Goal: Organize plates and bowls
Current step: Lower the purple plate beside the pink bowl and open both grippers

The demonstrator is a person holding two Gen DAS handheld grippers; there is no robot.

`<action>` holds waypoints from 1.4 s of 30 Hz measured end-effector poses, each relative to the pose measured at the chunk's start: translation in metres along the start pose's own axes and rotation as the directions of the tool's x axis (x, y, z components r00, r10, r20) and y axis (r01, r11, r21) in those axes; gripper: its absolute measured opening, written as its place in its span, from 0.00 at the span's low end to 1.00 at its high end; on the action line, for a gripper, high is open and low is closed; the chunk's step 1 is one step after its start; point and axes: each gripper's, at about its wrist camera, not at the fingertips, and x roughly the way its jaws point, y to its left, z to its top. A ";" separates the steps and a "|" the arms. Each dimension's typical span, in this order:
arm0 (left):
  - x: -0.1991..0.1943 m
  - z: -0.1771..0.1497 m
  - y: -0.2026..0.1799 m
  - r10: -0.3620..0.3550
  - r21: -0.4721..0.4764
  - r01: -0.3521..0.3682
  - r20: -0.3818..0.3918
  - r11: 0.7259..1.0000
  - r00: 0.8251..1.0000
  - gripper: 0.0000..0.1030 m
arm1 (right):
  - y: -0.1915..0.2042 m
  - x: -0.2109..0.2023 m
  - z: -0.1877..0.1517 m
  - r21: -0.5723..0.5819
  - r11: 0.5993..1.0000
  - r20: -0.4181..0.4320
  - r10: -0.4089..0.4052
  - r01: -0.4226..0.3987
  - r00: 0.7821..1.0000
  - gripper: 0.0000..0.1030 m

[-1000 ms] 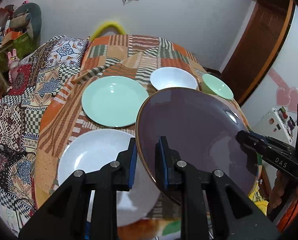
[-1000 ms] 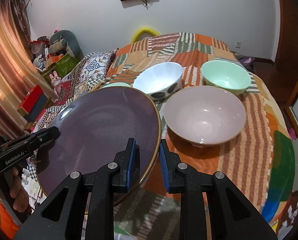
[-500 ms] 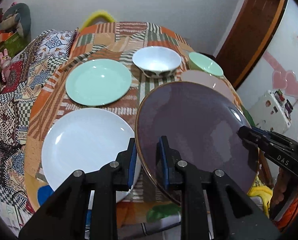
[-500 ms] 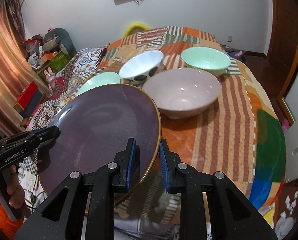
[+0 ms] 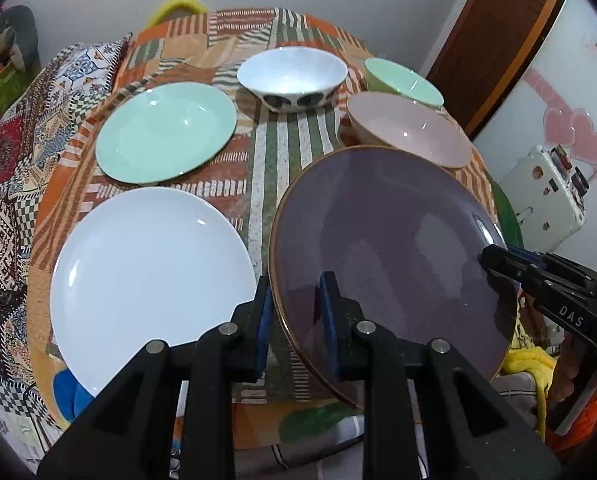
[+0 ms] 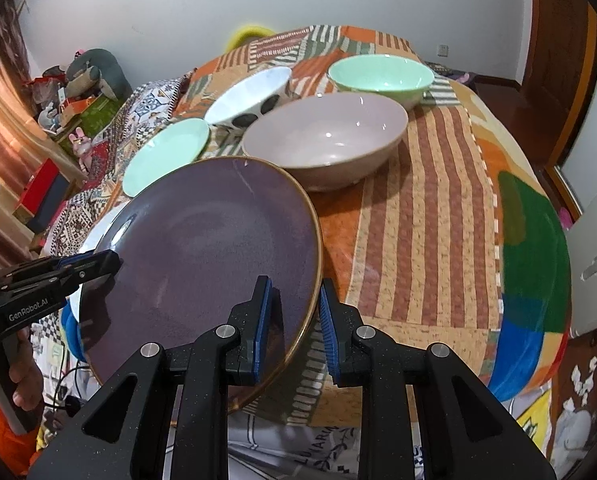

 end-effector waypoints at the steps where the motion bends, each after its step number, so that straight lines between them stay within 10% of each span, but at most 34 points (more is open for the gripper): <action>1: 0.003 0.000 -0.001 0.003 0.002 -0.003 -0.006 1.000 1.000 0.22 | -0.001 0.001 -0.002 0.003 1.000 -0.004 0.000 0.000 1.000 0.21; 42: 0.045 -0.001 -0.001 -0.004 0.021 0.007 -0.111 1.000 0.994 0.28 | -0.013 0.030 -0.002 0.009 1.000 -0.081 -0.010 0.011 0.997 0.24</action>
